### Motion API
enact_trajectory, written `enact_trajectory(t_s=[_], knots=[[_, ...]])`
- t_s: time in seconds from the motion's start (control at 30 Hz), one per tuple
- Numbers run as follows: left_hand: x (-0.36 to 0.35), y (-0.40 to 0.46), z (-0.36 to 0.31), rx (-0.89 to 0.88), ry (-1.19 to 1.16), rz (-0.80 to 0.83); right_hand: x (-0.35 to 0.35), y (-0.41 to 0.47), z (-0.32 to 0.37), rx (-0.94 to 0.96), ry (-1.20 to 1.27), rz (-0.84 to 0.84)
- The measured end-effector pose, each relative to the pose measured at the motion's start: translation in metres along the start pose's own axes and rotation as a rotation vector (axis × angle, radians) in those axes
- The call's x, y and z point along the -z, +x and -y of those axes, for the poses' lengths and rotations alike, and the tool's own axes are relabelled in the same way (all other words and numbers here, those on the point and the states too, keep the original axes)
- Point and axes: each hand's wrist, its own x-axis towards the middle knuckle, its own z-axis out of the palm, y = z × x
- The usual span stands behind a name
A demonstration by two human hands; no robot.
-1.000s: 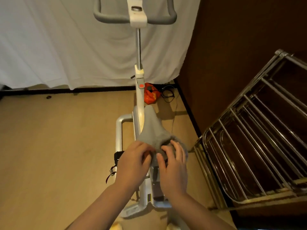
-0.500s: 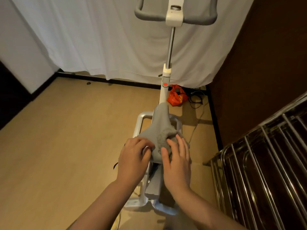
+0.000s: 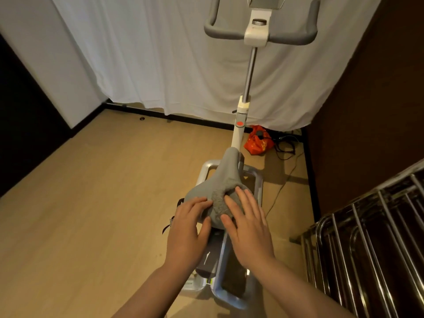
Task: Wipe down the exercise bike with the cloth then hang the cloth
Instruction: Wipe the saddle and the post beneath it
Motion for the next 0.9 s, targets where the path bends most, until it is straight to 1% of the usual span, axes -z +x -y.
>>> enact_trajectory(t_s=[0.1,0.17,0.23,0.3,0.37,0.43,0.5,0.53,0.6,0.63,0.7,0.77,0.8,0.83,0.9], knots=[[0.002,0.000,0.001,0.000,-0.002,0.009,-0.006,-0.026,0.023,-0.102,0.027,-0.015],[0.003,-0.004,0.001,0.004,-0.022,0.029,-0.006,-0.032,0.028,-0.059,-0.013,-0.003],[0.006,-0.003,0.002,-0.012,-0.023,0.051,-0.001,-0.012,0.014,-0.042,-0.031,0.032],[0.008,0.001,0.004,-0.031,0.002,0.070,0.006,-0.001,0.015,-0.125,0.030,0.042],[0.012,0.007,0.004,-0.024,-0.005,0.074,0.002,-0.012,0.036,-0.173,0.005,0.036],[0.018,0.014,0.005,-0.028,-0.021,0.079,0.001,-0.023,0.049,-0.161,-0.055,0.090],[0.023,0.022,0.007,-0.054,-0.011,0.097,0.002,-0.014,0.037,-0.119,-0.111,0.125],[0.024,0.027,0.008,-0.071,0.000,0.111,0.005,-0.005,0.030,-0.107,-0.117,0.111],[0.026,0.035,0.008,-0.086,0.010,0.147,0.009,0.004,0.034,-0.210,-0.056,0.136],[0.027,0.038,0.008,-0.079,0.008,0.167,0.007,0.000,0.045,-0.257,-0.049,0.121],[0.030,0.044,0.008,-0.067,-0.002,0.214,0.003,-0.013,0.065,-0.299,-0.069,0.077],[0.037,0.052,0.012,-0.102,-0.012,0.287,0.002,-0.012,0.062,-0.298,-0.066,0.076],[0.039,0.056,0.015,-0.130,-0.012,0.320,0.003,-0.005,0.052,-0.305,-0.030,0.086],[0.040,0.060,0.018,-0.156,-0.019,0.337,0.006,0.005,0.044,-0.356,0.045,0.094],[0.040,0.063,0.022,-0.168,-0.077,0.336,0.007,0.013,0.048,-0.510,0.188,0.013]])
